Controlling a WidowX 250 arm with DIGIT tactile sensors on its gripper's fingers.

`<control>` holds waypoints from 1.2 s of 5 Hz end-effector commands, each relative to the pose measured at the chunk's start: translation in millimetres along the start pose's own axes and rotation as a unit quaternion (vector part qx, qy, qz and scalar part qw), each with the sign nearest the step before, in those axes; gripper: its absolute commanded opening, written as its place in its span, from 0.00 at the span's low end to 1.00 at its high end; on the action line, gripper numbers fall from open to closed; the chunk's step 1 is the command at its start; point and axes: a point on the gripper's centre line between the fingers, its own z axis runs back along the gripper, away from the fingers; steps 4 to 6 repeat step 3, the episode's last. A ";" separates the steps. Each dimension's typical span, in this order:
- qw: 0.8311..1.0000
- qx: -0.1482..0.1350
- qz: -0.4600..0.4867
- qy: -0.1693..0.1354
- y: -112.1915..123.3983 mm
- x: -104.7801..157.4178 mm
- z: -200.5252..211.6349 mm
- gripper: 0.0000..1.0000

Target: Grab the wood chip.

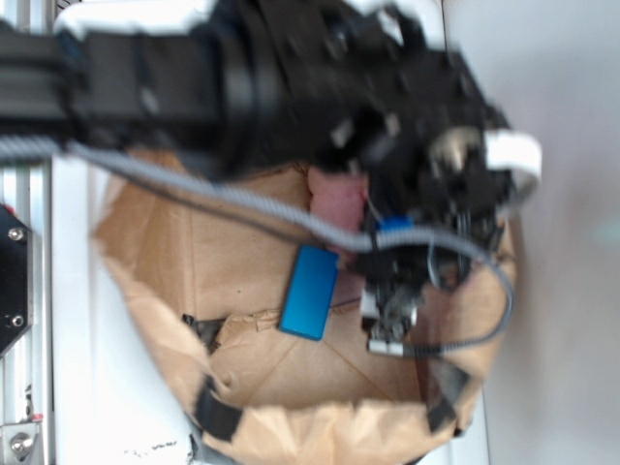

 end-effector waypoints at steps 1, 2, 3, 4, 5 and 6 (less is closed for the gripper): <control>0.998 0.018 -0.044 -0.047 21.5 -37.8 72.6 0.00; 0.998 -0.001 -0.044 -0.035 19.5 -39.7 77.0 0.00; 0.997 0.012 -0.050 -0.064 8.8 -34.4 62.3 0.00; 0.997 0.012 -0.050 -0.064 8.8 -34.4 62.3 0.00; 0.997 0.012 -0.050 -0.064 8.8 -34.4 62.3 0.00; 0.997 0.012 -0.050 -0.064 8.8 -34.4 62.3 0.00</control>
